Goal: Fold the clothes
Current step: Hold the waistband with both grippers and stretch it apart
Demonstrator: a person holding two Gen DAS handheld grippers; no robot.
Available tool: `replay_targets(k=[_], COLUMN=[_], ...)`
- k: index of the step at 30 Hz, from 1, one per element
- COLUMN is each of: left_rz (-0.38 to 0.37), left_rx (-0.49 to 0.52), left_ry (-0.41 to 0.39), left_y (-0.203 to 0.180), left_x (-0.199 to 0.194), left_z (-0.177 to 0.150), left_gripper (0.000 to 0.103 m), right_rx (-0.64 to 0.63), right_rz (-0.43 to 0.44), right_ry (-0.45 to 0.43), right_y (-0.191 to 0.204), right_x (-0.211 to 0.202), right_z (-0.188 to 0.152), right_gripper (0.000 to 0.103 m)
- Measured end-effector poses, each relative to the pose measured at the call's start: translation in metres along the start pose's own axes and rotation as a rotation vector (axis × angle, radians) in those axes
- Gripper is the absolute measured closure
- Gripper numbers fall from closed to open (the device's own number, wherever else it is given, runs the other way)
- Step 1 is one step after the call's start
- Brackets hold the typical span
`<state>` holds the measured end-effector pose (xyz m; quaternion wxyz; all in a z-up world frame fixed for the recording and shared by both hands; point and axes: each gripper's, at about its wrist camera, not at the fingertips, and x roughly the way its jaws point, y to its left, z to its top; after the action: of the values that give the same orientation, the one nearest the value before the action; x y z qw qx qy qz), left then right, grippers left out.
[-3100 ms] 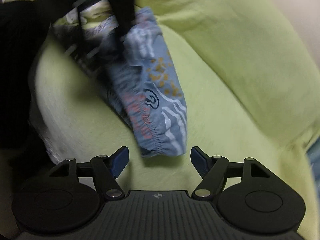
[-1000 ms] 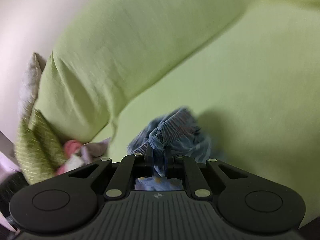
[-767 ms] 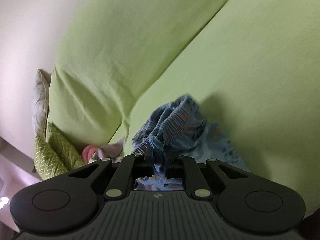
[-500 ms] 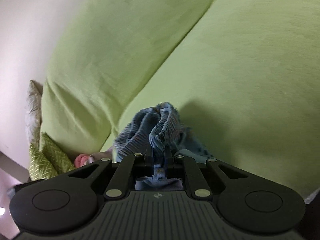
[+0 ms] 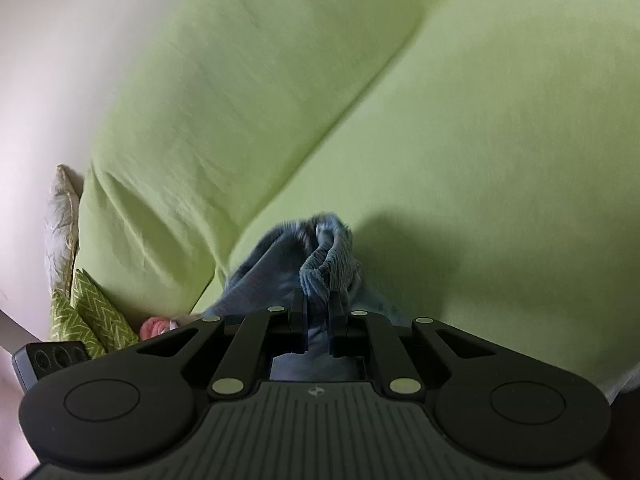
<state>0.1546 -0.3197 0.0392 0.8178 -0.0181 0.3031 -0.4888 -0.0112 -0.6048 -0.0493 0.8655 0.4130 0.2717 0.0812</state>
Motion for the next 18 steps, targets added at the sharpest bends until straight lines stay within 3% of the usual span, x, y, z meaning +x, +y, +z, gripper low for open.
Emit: replay_targets(k=[5,10,14,18], left_rz=[0.102,0.155,0.183,0.21], left_rx=[0.184,0.33,0.384,0.437], left_ry=[-0.118,-0.228,-0.277,-0.326], left_y=[0.008,-0.012,-0.025,-0.039], left_x=[-0.081,-0.152,-0.162,-0.172], left_z=[0.047,0.067,0.086,0.104], left_gripper=[0.097,0.097,0.097,0.097], right_rx=[-0.25,-0.513,-0.664,-0.726], right_rz=[-0.084,-0.113,-0.106,-0.084], right_ry=[-0.12,-0.257,-0.35,-0.456], right_y=[0.063,0.138,0.19,0.23], right_x=[-0.048,-0.102,-0.14,-0.172], right_z=[0.019,0.019,0.002,0.002], right_gripper=[0.095,0.096,0.096,0.096])
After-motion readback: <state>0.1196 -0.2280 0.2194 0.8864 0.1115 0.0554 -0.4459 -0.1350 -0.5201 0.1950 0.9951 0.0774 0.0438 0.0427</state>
